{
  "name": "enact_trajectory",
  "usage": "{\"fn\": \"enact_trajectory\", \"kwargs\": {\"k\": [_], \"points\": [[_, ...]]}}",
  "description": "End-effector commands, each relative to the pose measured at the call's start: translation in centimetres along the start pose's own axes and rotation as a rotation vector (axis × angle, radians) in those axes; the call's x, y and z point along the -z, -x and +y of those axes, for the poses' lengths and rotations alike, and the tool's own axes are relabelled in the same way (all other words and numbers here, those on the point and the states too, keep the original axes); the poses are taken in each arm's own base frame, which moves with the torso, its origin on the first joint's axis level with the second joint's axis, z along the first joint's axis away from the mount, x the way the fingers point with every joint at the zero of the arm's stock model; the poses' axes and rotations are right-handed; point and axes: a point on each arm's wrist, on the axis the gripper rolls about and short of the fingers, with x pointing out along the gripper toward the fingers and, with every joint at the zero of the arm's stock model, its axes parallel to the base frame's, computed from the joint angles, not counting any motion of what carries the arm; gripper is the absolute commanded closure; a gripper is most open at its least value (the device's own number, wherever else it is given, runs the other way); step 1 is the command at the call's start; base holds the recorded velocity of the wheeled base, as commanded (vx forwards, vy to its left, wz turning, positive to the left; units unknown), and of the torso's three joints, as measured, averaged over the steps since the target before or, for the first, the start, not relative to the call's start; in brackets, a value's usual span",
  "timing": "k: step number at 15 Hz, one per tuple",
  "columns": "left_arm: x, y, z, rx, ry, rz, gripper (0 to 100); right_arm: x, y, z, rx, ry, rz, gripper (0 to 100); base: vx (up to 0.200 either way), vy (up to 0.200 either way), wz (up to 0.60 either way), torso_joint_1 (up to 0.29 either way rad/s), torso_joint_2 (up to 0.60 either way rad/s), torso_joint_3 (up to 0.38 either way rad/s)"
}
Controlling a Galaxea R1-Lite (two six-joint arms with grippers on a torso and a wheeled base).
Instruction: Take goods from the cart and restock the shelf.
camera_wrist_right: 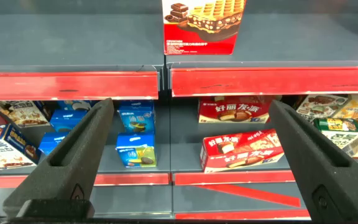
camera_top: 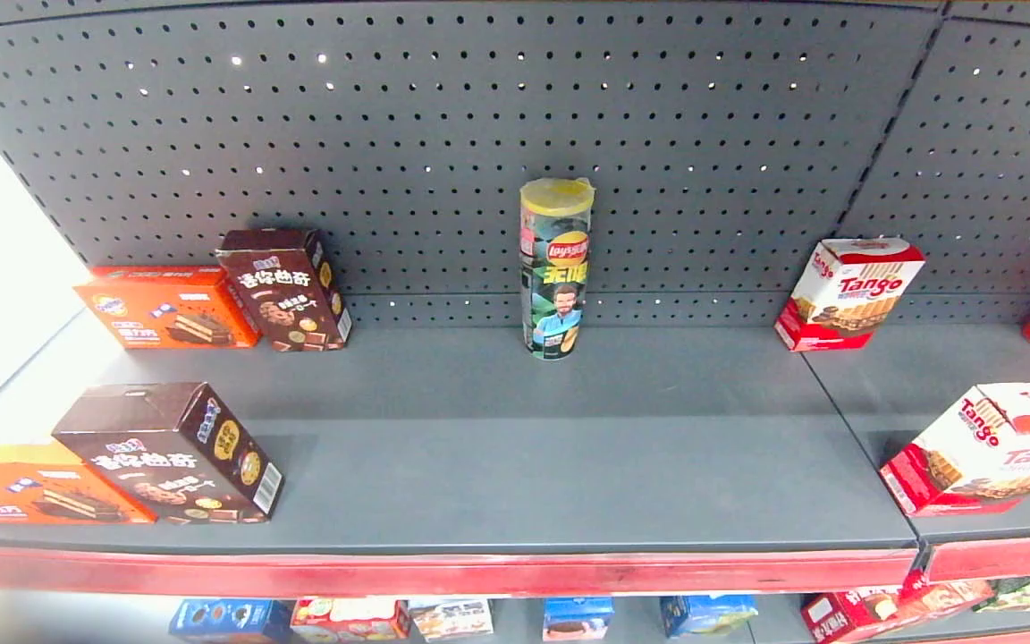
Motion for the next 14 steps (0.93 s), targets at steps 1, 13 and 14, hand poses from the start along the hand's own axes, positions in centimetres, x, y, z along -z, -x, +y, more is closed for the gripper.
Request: {"fn": "enact_trajectory", "kwargs": {"k": [1,13,14], "points": [[0.00,0.00,0.00,-0.002,0.000,-0.001,0,0.00,-0.01,0.00,0.000,0.002,0.001,0,0.000,0.000,0.00,0.000,0.00,0.000],[0.00,0.00,-0.01,0.003,0.000,-0.001,0,0.00,-0.01,-0.01,0.004,-0.001,0.001,0,0.000,0.000,0.20,-0.001,0.00,0.001],[0.00,0.00,-0.01,0.003,0.000,-0.001,0,0.00,-0.01,-0.01,0.006,-0.001,0.001,0,0.000,0.000,0.60,0.012,0.00,0.002]]}}
